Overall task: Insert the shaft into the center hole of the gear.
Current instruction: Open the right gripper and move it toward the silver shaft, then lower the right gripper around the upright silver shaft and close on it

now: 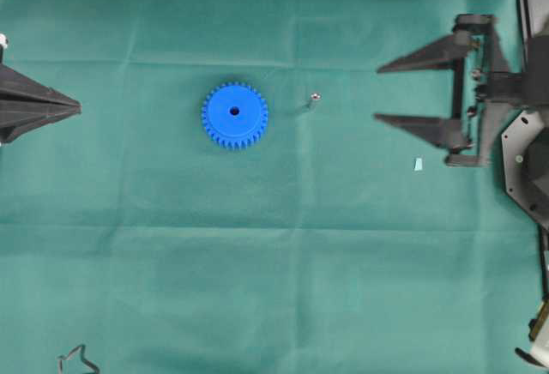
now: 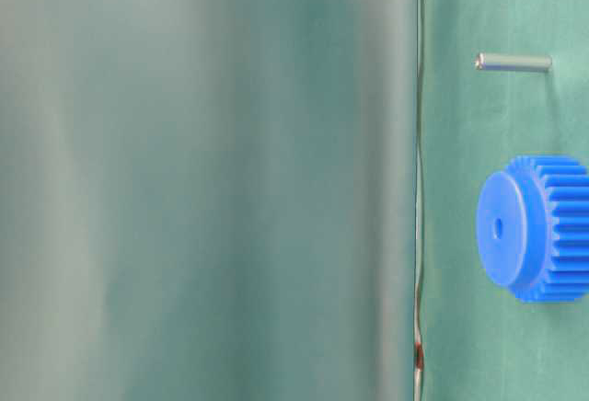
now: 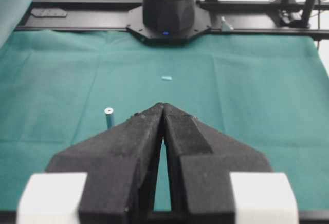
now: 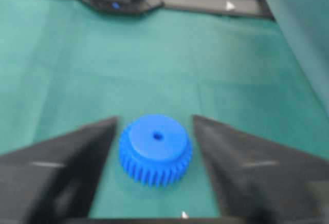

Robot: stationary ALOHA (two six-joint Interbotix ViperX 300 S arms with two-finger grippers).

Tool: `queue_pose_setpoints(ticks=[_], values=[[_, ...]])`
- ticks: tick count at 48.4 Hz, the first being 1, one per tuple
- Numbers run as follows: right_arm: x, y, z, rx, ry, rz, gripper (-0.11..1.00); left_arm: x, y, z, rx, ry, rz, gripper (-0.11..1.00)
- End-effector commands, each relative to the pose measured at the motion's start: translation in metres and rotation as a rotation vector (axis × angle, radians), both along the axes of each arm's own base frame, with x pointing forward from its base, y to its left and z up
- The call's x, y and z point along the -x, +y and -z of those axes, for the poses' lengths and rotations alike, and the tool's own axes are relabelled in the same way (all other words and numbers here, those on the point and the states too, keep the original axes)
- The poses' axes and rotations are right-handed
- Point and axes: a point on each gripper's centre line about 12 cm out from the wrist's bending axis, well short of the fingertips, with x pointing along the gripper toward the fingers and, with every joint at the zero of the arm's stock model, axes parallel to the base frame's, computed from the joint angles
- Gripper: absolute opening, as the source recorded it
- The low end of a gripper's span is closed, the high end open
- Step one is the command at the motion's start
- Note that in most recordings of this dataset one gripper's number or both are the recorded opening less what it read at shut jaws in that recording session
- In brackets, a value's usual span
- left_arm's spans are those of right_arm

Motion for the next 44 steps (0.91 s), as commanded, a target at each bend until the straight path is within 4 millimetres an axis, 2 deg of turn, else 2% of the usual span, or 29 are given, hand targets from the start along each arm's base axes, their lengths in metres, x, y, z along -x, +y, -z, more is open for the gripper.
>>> queue_pose_setpoints(ticks=[1,3,8,17,29,44], values=[[-0.012,-0.006,0.006,-0.007,0.022,0.019,0.92,-0.003,0.0,-0.009,-0.006,-0.021,0.001,0.0],[-0.017,-0.009,0.014,-0.011,0.044,0.031,0.92,-0.003,0.0,-0.009,-0.006,-0.02,0.001,0.0],[-0.031,-0.02,0.039,-0.036,0.104,0.071,0.84,-0.003,0.0,-0.009,-0.003,-0.021,0.0,0.0],[-0.048,-0.037,0.079,-0.075,0.176,0.136,0.85,-0.003,0.0,-0.008,-0.003,-0.015,0.001,0.0],[-0.066,-0.042,0.107,-0.106,0.24,0.156,0.85,-0.003,0.0,-0.008,-0.002,-0.009,0.0,0.0],[-0.07,-0.05,0.135,-0.138,0.281,0.203,0.85,-0.003,0.0,-0.007,-0.002,-0.006,0.0,0.0]])
